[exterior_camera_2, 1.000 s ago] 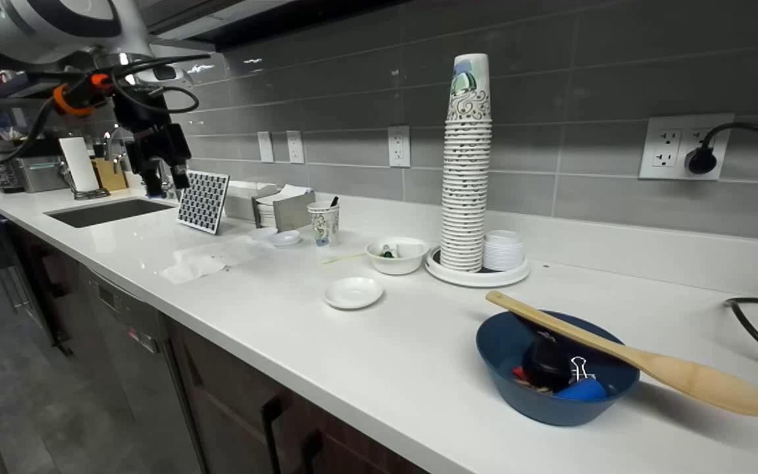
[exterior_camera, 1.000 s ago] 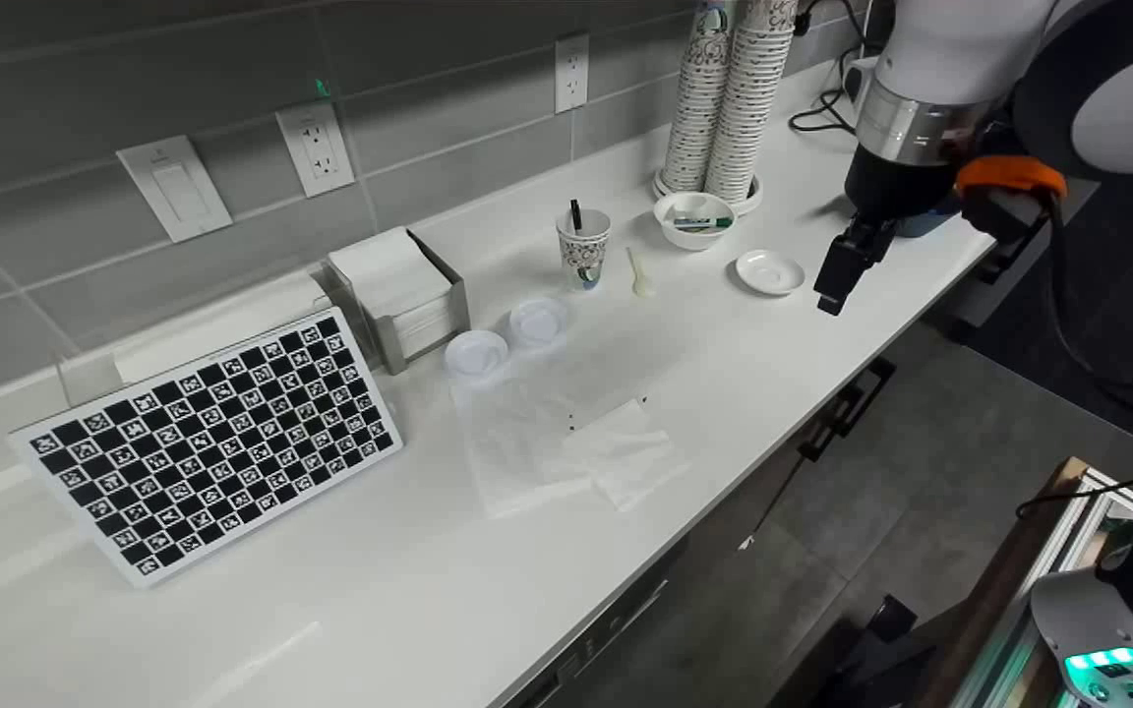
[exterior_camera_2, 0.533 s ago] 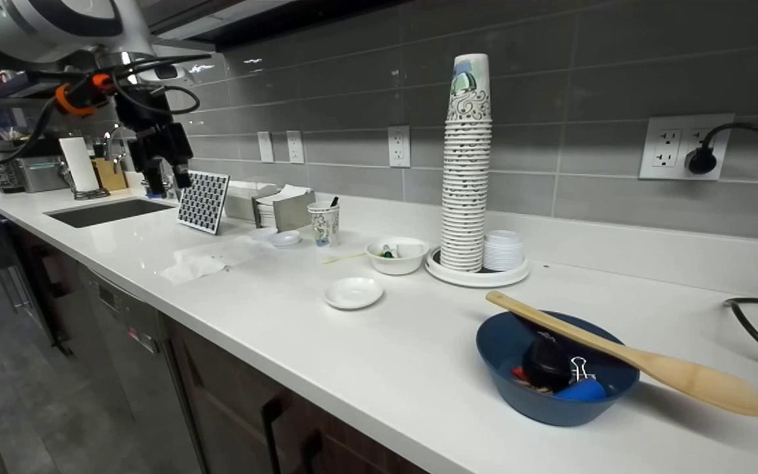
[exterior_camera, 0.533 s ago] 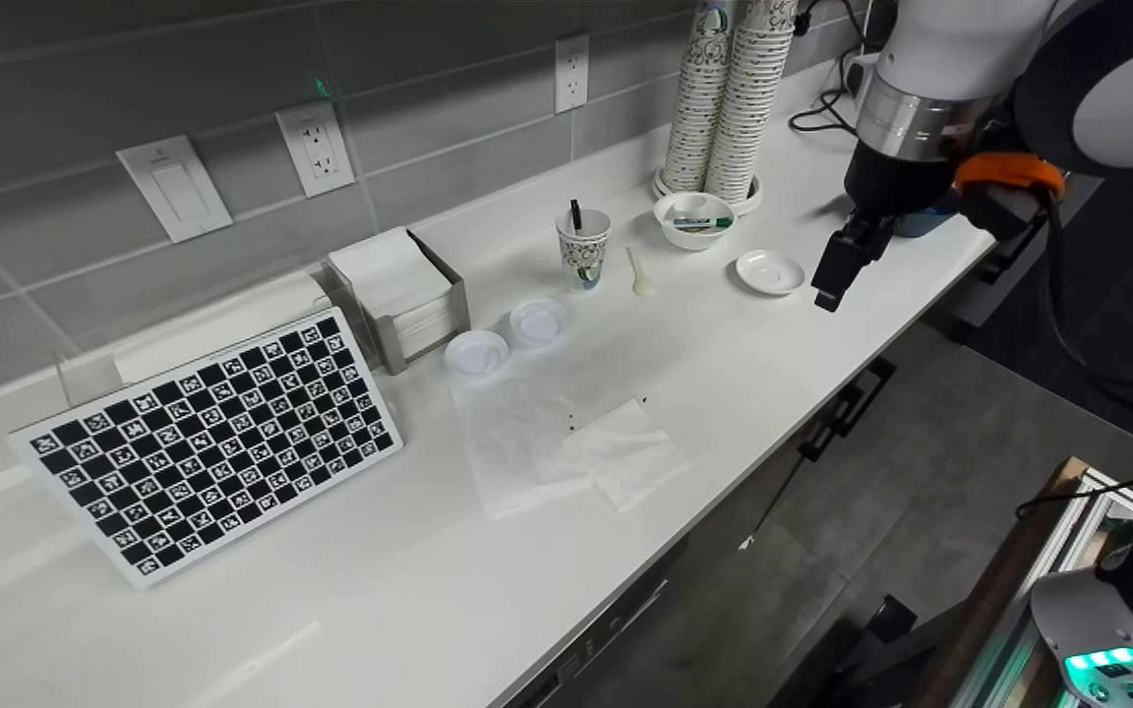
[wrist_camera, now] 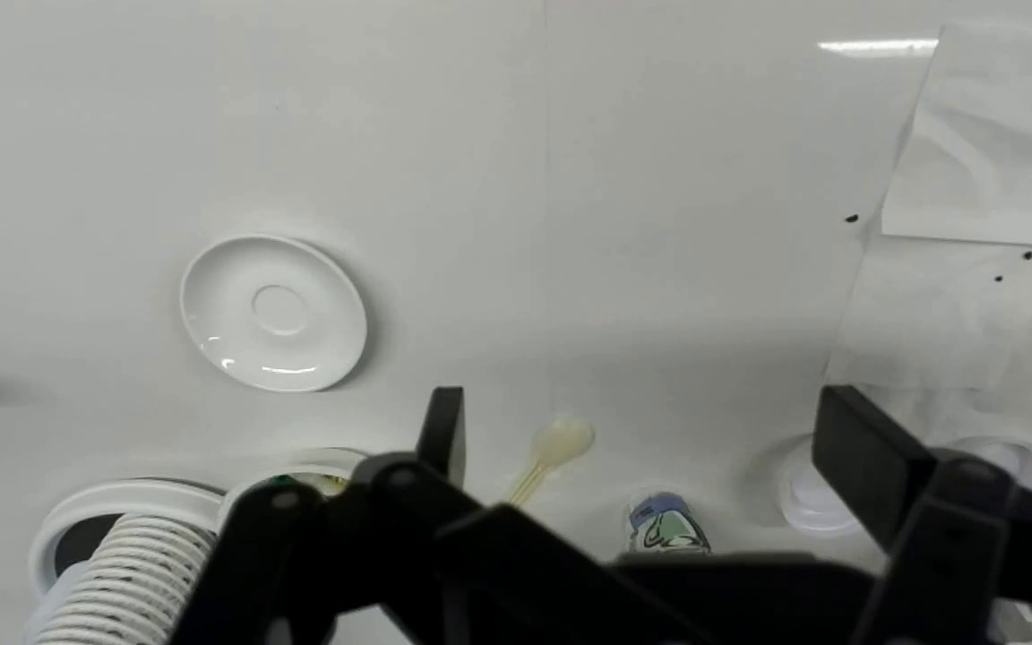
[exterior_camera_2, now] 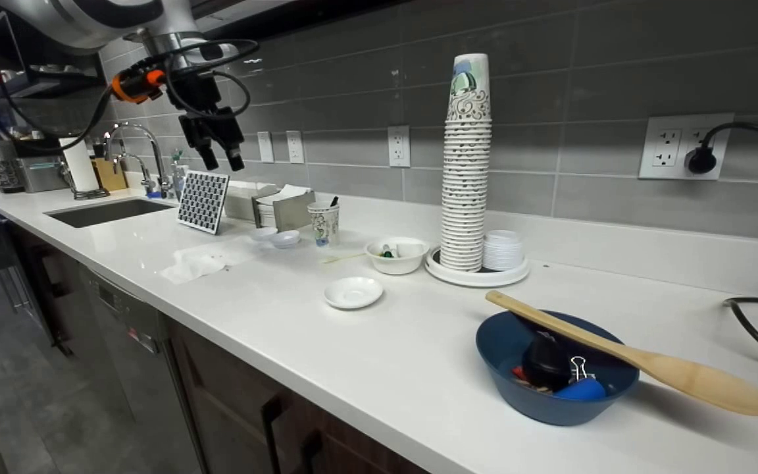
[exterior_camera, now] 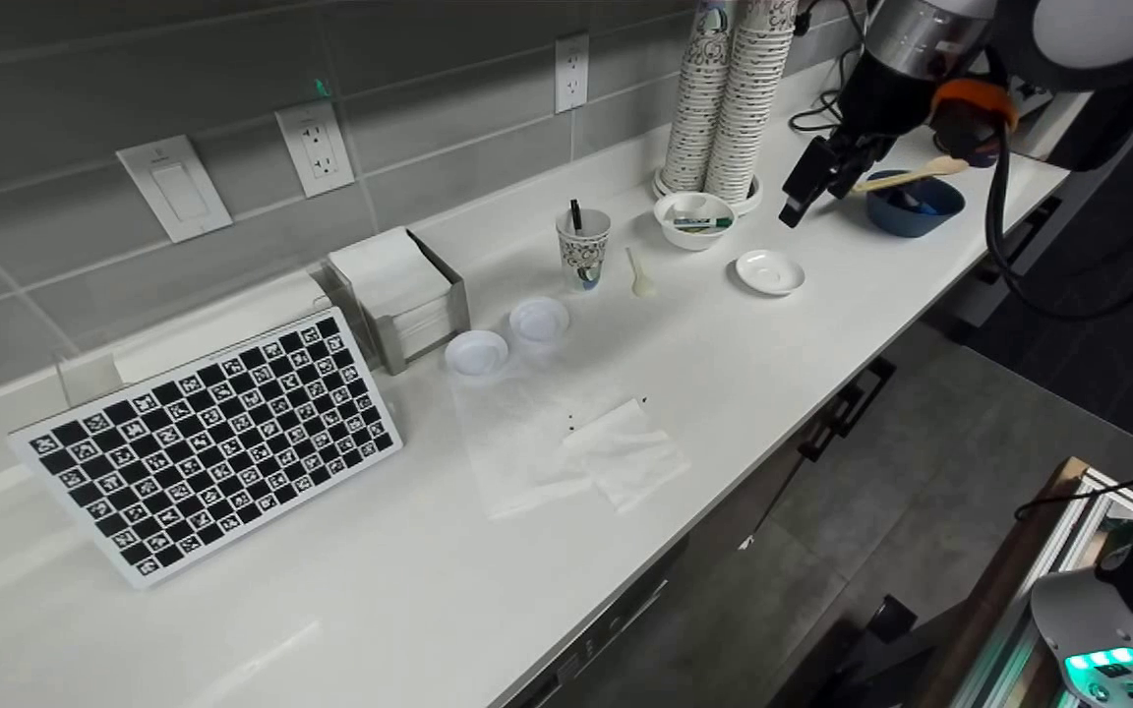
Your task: Pick up the green marker from the white bowl and put it in the top paper cup on the stack of paper cups
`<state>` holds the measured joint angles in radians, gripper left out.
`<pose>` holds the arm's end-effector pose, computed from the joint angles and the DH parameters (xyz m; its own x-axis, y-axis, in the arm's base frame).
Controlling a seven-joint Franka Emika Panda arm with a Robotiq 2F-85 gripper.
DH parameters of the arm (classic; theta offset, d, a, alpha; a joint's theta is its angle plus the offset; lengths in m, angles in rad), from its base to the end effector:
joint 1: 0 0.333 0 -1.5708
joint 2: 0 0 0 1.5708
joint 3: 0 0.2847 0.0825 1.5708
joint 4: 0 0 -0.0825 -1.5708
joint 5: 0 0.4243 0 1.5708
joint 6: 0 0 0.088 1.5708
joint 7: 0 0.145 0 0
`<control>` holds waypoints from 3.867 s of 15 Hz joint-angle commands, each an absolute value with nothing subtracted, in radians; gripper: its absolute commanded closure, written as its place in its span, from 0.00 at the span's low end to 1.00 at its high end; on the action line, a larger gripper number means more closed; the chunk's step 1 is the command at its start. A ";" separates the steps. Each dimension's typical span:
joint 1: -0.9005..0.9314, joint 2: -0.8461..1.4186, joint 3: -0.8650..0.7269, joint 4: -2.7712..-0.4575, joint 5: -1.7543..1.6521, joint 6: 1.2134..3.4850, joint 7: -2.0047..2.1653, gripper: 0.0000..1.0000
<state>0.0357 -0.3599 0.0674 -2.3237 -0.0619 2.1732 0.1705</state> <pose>0.5145 0.0487 0.4185 0.9758 -0.0336 0.2160 -0.0443 -0.9980 0.0448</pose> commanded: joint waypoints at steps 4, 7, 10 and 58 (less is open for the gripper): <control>0.032 -0.326 0.066 -2.290 -0.051 2.170 0.160 0.00; 0.032 -0.325 0.066 -2.290 -0.051 2.170 0.160 0.00; 0.028 -0.300 0.056 -2.273 0.030 2.229 0.254 0.00; -0.160 0.592 -0.144 -1.507 0.367 2.221 1.596 0.00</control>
<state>-0.1319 0.5445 -0.1579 -1.5397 0.2967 2.1804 1.5512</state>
